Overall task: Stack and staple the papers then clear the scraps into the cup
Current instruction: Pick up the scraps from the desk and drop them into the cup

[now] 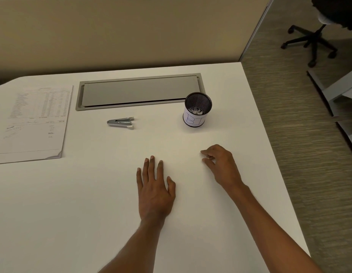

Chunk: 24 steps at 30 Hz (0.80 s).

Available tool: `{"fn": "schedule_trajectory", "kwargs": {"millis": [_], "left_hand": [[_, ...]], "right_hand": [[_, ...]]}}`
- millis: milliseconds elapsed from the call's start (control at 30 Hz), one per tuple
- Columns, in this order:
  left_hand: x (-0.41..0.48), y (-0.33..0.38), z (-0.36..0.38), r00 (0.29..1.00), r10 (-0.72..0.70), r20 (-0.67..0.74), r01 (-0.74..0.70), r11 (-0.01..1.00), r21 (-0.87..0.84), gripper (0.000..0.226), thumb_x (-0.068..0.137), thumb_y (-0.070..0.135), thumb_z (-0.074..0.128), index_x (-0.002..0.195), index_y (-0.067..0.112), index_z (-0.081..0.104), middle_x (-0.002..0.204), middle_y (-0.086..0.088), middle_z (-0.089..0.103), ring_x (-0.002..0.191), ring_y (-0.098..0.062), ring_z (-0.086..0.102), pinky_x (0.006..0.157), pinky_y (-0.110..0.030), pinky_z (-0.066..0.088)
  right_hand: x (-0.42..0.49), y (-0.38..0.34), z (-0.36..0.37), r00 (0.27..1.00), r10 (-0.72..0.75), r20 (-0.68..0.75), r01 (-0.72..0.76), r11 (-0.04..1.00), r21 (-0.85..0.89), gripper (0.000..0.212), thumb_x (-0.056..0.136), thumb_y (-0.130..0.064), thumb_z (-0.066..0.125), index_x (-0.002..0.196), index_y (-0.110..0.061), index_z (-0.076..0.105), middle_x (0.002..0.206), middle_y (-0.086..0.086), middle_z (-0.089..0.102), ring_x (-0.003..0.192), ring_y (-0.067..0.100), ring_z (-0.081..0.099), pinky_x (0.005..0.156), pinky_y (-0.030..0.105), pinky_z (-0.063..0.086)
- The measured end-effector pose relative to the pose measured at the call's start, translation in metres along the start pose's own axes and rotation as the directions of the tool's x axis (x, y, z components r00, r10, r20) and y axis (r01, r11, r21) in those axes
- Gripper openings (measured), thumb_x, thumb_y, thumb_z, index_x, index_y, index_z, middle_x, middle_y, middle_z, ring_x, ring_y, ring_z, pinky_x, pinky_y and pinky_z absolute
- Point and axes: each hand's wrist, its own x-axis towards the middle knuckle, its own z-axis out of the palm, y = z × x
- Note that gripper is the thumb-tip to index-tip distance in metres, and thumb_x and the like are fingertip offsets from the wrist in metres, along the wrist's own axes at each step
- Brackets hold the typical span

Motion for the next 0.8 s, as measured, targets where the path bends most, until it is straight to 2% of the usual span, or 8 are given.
{"fn": "schedule_trajectory", "kwargs": {"millis": [233,367,567,633,733,800], "left_hand": [[0.0,0.0,0.001,1.0,0.002,0.006,-0.002,1.0,-0.004,0.06,0.103,0.036,0.044,0.158,0.013,0.042,0.174,-0.01,0.028,0.165,-0.028,0.018,0.133,-0.054,0.018],[0.0,-0.001,0.001,1.0,0.0,0.014,0.0,1.0,0.003,0.06,0.104,0.036,0.045,0.159,0.014,0.041,0.175,-0.01,0.027,0.165,-0.027,0.017,0.133,-0.053,0.017],[-0.001,-0.001,0.001,1.0,0.001,0.008,-0.001,1.0,0.001,0.06,0.103,0.037,0.044,0.158,0.014,0.042,0.174,-0.009,0.028,0.165,-0.027,0.017,0.133,-0.053,0.017],[-0.001,-0.001,0.001,1.0,0.003,0.002,-0.003,1.0,0.0,0.059,0.103,0.036,0.044,0.158,0.014,0.042,0.174,-0.01,0.029,0.165,-0.027,0.019,0.133,-0.054,0.018],[-0.001,0.0,0.001,1.0,0.002,-0.001,-0.002,1.0,-0.007,0.059,0.103,0.036,0.044,0.157,0.013,0.043,0.173,-0.01,0.03,0.164,-0.027,0.02,0.132,-0.054,0.02],[-0.001,0.0,0.0,1.0,-0.001,0.001,0.001,1.0,-0.01,0.059,0.102,0.036,0.043,0.157,0.014,0.044,0.173,-0.01,0.031,0.164,-0.027,0.02,0.132,-0.054,0.02]], "right_hand": [[0.009,-0.003,0.008,0.998,-0.034,0.048,0.04,0.991,-0.128,0.013,0.091,0.003,0.068,0.095,-0.005,0.078,0.094,0.006,0.071,0.089,0.024,0.067,0.083,0.04,0.056],[0.009,-0.001,0.01,0.999,-0.033,0.041,0.041,0.979,-0.2,0.013,0.089,0.004,0.066,0.09,-0.007,0.072,0.091,0.006,0.068,0.087,0.024,0.065,0.077,0.045,0.057],[0.003,-0.004,0.011,1.0,-0.021,-0.014,0.015,0.942,-0.336,0.018,0.085,0.008,0.065,0.089,-0.009,0.064,0.088,0.005,0.061,0.081,0.023,0.06,0.066,0.038,0.055],[0.002,-0.004,0.014,1.0,-0.026,0.006,0.026,0.93,-0.366,0.021,0.085,0.012,0.059,0.093,-0.007,0.061,0.092,0.009,0.06,0.086,0.027,0.06,0.07,0.04,0.055],[0.002,-0.003,0.017,0.999,0.02,0.045,-0.004,0.947,-0.322,0.019,0.098,0.005,0.04,0.106,-0.004,0.055,0.107,0.016,0.054,0.1,0.031,0.051,0.085,0.044,0.047],[0.007,-0.006,0.015,1.0,0.004,0.002,-0.003,0.945,-0.328,0.024,0.09,0.013,0.042,0.099,-0.005,0.055,0.1,0.013,0.053,0.093,0.031,0.052,0.079,0.042,0.047]]}}
